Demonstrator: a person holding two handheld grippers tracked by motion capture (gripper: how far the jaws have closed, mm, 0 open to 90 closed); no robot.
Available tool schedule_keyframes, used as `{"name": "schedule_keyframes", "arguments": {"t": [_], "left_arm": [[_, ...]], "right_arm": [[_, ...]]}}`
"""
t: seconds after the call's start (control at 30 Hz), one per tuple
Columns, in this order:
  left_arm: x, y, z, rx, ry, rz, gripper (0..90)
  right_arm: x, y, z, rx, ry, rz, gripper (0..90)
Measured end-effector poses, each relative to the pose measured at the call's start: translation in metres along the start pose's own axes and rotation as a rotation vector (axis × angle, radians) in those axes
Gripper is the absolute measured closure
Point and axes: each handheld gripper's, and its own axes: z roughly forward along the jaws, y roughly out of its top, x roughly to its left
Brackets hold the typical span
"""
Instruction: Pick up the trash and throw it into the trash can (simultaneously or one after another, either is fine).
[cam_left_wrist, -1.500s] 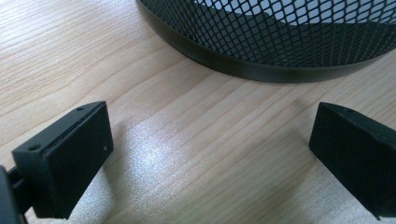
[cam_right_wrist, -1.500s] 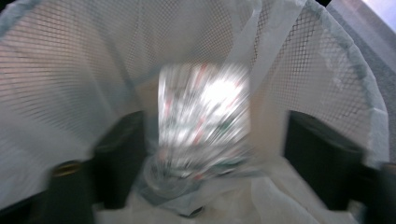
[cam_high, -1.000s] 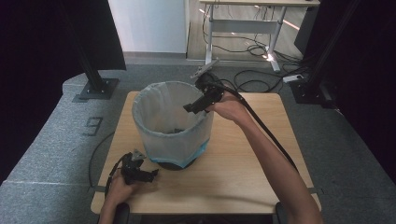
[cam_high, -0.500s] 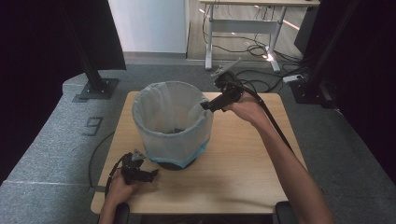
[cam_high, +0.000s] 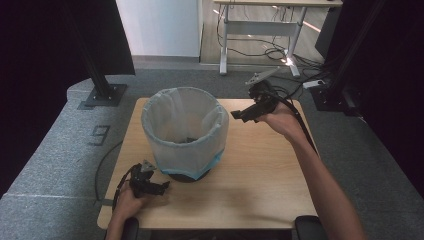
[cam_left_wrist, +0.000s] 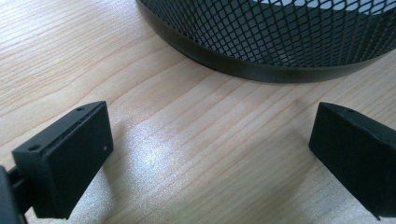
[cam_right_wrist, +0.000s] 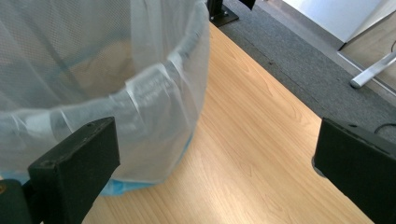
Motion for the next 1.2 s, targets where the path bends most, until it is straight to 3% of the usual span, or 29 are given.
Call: {"name": "schedule_keyframes", "arguments": {"t": [0.1,0.77,1.2], "left_arm": [[0.000,0.000,0.000,0.000,0.000,0.000,0.0],[0.000,0.000,0.000,0.000,0.000,0.000,0.0],[0.000,0.000,0.000,-0.001,0.000,0.000,0.0]], "right_arm": [[-0.002,-0.005,-0.003,0.025,-0.026,-0.013,0.0],[-0.021,-0.053,-0.024,-0.028,-0.060,0.038,0.0],[-0.027,-0.088,-0.023,-0.021,-0.100,0.054,0.8]]}}
